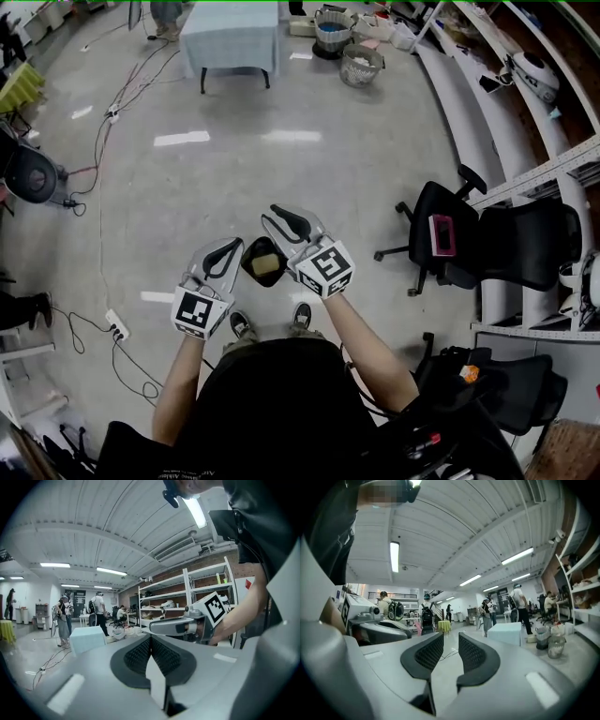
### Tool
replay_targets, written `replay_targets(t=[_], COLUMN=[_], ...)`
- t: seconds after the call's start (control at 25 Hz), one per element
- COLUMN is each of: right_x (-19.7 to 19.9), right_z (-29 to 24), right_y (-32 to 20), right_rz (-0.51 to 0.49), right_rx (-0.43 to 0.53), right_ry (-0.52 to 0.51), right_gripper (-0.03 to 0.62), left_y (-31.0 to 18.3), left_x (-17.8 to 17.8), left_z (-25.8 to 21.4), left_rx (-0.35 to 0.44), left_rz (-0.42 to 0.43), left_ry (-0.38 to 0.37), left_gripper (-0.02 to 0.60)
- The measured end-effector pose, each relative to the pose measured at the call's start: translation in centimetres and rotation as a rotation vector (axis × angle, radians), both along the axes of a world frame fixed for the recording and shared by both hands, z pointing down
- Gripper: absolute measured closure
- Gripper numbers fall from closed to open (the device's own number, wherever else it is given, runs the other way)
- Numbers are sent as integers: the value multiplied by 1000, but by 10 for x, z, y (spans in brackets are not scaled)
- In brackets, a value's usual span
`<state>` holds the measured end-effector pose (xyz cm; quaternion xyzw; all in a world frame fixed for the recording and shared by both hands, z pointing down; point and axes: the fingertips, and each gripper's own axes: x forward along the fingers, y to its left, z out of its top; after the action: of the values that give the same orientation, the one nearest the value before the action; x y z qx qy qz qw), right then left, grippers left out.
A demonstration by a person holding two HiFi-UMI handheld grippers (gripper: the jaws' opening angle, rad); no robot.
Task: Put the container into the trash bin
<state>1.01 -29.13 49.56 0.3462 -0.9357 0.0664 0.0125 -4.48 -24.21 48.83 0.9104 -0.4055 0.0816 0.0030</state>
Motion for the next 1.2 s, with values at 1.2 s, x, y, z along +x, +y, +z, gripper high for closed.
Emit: replay_targets(t=[1.2], right_x=[-11], right_z=[5], right_y=[54], right_rz=[79], right_rx=[83], right_ry=[142], right_gripper=[524], left_y=[6], left_x=[2], left_z=[-2], left_rx=[86], left_rz=[-39], left_ry=[83], left_gripper=[578])
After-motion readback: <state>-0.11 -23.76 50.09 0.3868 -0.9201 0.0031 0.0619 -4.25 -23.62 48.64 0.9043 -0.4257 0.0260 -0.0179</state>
